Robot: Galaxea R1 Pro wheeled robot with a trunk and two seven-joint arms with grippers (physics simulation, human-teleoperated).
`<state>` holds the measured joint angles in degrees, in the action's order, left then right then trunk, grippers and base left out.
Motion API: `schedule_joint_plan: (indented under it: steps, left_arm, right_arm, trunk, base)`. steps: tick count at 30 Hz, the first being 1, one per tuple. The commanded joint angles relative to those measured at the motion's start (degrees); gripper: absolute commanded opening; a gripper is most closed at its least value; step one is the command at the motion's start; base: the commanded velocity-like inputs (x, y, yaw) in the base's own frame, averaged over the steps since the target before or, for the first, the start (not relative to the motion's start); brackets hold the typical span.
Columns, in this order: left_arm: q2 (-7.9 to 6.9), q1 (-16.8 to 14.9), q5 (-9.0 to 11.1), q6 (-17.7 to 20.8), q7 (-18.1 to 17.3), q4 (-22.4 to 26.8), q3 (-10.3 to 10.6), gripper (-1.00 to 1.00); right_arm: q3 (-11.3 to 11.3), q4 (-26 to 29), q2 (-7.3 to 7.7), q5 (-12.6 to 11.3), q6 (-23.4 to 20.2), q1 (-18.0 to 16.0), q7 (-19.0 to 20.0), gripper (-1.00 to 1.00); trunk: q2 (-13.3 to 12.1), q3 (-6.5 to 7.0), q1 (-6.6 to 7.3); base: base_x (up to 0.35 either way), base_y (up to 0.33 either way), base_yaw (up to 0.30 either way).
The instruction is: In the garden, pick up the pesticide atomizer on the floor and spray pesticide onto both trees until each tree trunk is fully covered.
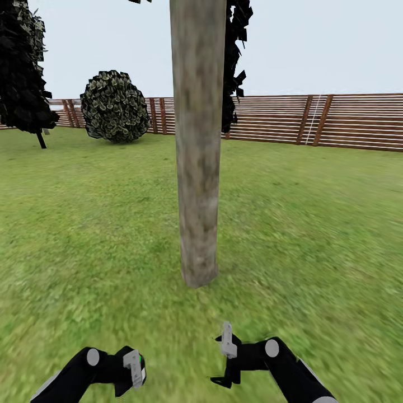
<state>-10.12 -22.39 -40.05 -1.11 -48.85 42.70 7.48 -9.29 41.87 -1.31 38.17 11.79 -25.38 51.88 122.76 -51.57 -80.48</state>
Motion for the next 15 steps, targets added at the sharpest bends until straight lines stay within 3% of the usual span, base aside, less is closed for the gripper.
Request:
schedule_joint_plan:
  steps: [1,3,4,7,10,12,14,15]
  left_arm:
    - [0.13,-0.02,-0.11,-0.09,1.62,-0.52,-1.1,-1.0]
    - [0.38,-0.02,0.02,-0.11,4.09,-1.66,-3.15,-1.0]
    - [0.63,-0.02,0.17,-0.16,6.53,-2.87,-5.12,-1.0]
    - [1.56,-0.02,1.1,-0.3,11.22,-4.81,-8.55,-1.0]
    - [4.77,-0.06,6.39,-0.08,18.31,-8.12,-12.9,-1.0]
    - [6.65,-0.33,9.27,0.13,23.82,-9.12,-13.91,-1.0]
    - [8.64,-0.67,13.18,3.66,31.9,-9.51,-14.29,-1.0]
    - [9.06,-0.78,14.51,5.99,33.64,-9.56,-14.34,-1.0]
  right_arm:
    - [0.07,-2.03,0.91,0.44,0.42,-0.02,-2.67,1.0]
    - [0.1,-5.41,2.19,0.32,0.43,-0.02,-7.26,1.0]
    - [0.16,-9.3,3.26,0.22,0.51,-0.02,-12.24,1.0]
    - [0.22,-17.28,4.27,-0.34,0.95,-0.02,-21.81,1.0]
    - [0.23,-25.09,4.5,-3.78,3.13,-0.02,-34.81,1.0]
    - [0.23,-28.67,4.48,-9.36,4.43,0.07,-42.87,1.0]
    - [0.14,-32.47,4.51,-21.01,8.24,0.19,-52.66,1.0]
    - [0.11,-33.41,4.53,-24.44,10.08,0.21,-54.87,1.0]
  trunk:
    - [0.02,-0.05,0.01]
    - [0.02,-0.05,0.01]
    - [0.02,-0.05,0.01]
    - [0.02,-0.05,0.01]
    - [0.02,-0.05,0.01]
    - [0.02,-0.05,0.01]
    - [0.02,-0.05,0.01]
    - [0.02,-0.05,0.01]
  base:
    - [0.0,0.0,0.0]
    - [0.0,0.0,0.0]
    - [0.0,0.0,0.0]
    - [0.0,0.0,0.0]
    - [0.0,0.0,0.0]
    - [0.0,0.0,0.0]
    - [0.0,0.0,0.0]
    - [0.0,0.0,0.0]
